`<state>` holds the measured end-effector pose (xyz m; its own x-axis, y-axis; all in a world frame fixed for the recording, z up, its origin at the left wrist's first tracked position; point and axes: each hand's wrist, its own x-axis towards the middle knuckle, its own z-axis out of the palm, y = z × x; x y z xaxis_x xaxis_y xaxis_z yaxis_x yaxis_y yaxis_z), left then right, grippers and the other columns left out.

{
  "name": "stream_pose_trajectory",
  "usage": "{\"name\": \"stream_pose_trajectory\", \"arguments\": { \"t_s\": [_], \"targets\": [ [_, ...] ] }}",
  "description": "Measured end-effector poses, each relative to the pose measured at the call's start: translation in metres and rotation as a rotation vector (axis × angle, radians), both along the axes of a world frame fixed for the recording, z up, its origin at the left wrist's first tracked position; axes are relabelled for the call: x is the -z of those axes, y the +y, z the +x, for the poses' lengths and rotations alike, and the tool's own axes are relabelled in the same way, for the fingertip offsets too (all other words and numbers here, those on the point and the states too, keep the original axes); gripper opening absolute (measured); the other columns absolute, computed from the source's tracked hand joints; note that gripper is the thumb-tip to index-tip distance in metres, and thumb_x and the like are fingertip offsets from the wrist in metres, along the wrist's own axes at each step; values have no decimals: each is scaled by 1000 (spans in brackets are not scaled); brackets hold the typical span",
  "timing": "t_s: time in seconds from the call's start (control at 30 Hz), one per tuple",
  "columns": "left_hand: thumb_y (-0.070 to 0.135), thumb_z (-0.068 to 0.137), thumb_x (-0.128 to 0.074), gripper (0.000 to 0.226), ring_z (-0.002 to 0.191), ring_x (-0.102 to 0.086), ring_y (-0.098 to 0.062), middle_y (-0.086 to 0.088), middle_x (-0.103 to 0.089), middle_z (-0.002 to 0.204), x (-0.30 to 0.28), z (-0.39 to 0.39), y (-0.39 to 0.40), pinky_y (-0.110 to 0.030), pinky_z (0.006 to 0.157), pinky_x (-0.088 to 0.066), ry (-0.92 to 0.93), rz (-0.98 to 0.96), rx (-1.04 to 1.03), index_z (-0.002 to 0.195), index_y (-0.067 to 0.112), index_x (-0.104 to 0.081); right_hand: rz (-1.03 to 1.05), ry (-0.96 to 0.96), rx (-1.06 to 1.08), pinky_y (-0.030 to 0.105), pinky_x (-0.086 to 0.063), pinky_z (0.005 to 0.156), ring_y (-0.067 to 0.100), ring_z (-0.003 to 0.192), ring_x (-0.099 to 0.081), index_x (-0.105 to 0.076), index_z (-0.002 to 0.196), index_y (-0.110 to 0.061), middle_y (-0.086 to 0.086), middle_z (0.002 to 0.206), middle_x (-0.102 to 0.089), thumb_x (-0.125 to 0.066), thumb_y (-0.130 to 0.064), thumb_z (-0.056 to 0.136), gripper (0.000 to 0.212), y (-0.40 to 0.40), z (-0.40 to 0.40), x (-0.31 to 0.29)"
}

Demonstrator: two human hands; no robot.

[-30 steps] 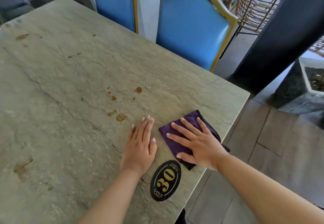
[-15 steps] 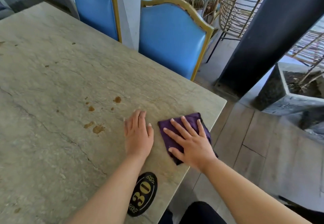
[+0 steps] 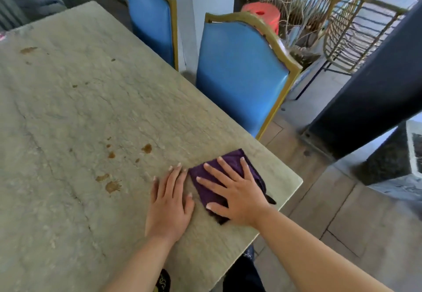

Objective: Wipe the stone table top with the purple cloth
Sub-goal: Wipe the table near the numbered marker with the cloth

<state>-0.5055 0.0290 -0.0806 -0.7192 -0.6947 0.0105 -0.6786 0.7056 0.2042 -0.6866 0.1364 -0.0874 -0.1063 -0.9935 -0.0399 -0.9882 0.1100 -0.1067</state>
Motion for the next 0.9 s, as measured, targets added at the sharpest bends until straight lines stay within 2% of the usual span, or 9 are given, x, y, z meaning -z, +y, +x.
{"name": "stream_pose_trajectory", "arguments": {
  "t_s": [0.17,0.27,0.4,0.5,0.57,0.6,0.73,0.8,0.9],
  "targets": [
    [47,96,-27,63,148,-10,-10,6,-15,160,-2,0,0,-43,121,-11,-42,40,-45,152,20,-22,85,37,384,70,3,108,29,147,13,4,147,-47,-9,161,5,-5,-71,87,66,-49,-54,-3],
    [47,98,-27,61,147,-11,-7,8,-16,159,-2,0,1,-39,121,-11,-5,52,-66,153,21,-20,112,0,450,73,3,106,34,144,19,11,147,-44,-6,161,12,4,-68,85,66,-94,-48,-3],
    [38,95,-37,53,131,-44,-17,-1,-45,145,-7,4,8,-38,111,-33,83,-42,-239,142,15,-44,79,22,99,72,6,106,34,145,16,10,148,-40,-4,161,13,1,-66,88,67,-102,0,-2],
    [31,92,-37,49,116,-58,-24,-5,-56,134,-11,13,9,-43,99,-45,124,-107,-512,134,13,-53,-10,-1,-365,70,-8,108,30,148,-3,-9,150,-41,-6,161,-7,-16,-68,91,65,-78,21,2],
    [32,90,-37,50,119,-55,-27,-6,-53,136,-12,29,8,-46,104,-39,110,-88,-697,135,12,-51,-45,20,-524,66,-8,112,25,148,-9,-11,149,-45,-9,161,-11,-21,-69,91,64,-82,5,2],
    [34,92,-37,51,125,-50,-26,-6,-49,139,-10,39,8,-46,110,-33,85,-69,-760,138,13,-47,-44,38,-490,64,-7,113,23,148,-9,-9,149,-46,-10,161,-11,-19,-70,90,64,-91,-5,2],
    [55,96,-21,70,149,-7,-16,-1,-13,160,-1,71,13,-43,122,2,-60,52,-835,154,18,-12,37,50,15,65,3,111,25,148,7,6,149,-43,-6,161,5,-5,-68,89,66,-145,-6,2],
    [58,95,-12,72,149,1,-14,1,-4,162,2,71,15,-42,121,7,-82,47,-828,155,19,-4,84,11,140,69,6,108,30,146,15,11,149,-40,-4,161,13,-1,-66,89,66,-171,17,0],
    [53,95,-17,68,149,-2,-13,3,-10,161,1,70,12,-42,121,4,-60,27,-843,154,19,-10,100,14,-51,69,10,108,32,145,18,13,148,-41,-4,160,17,-2,-64,91,63,-178,57,-4]
  ]
}}
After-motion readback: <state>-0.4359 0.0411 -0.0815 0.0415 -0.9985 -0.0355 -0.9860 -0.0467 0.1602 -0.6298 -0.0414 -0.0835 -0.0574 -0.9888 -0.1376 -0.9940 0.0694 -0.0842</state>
